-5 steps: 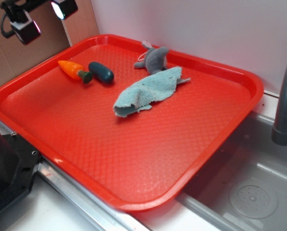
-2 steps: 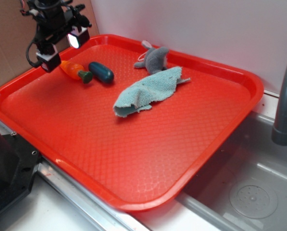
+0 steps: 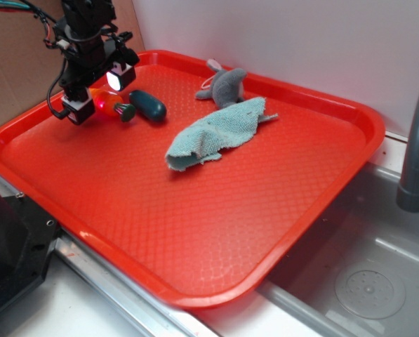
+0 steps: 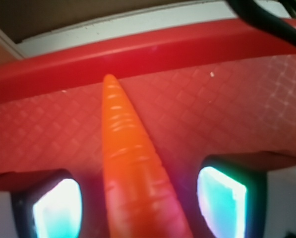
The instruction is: Grab the carrot.
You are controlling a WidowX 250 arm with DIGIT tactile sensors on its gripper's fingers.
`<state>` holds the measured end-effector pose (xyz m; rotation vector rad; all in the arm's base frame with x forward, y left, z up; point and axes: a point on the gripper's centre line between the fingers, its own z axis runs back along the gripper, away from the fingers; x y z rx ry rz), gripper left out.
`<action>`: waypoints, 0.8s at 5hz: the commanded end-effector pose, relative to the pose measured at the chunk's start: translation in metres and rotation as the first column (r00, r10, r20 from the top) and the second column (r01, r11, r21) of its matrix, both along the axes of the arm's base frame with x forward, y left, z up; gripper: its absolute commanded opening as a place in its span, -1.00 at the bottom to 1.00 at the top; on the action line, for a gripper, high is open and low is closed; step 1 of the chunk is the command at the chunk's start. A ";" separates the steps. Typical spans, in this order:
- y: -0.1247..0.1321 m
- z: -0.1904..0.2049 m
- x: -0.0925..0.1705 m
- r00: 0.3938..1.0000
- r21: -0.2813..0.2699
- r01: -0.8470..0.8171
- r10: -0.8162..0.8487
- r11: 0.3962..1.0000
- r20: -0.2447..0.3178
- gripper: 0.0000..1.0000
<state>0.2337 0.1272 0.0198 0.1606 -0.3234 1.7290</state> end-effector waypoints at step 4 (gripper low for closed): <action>-0.035 0.098 -0.024 0.869 -0.123 0.494 -0.495 0.861 0.029 -1.00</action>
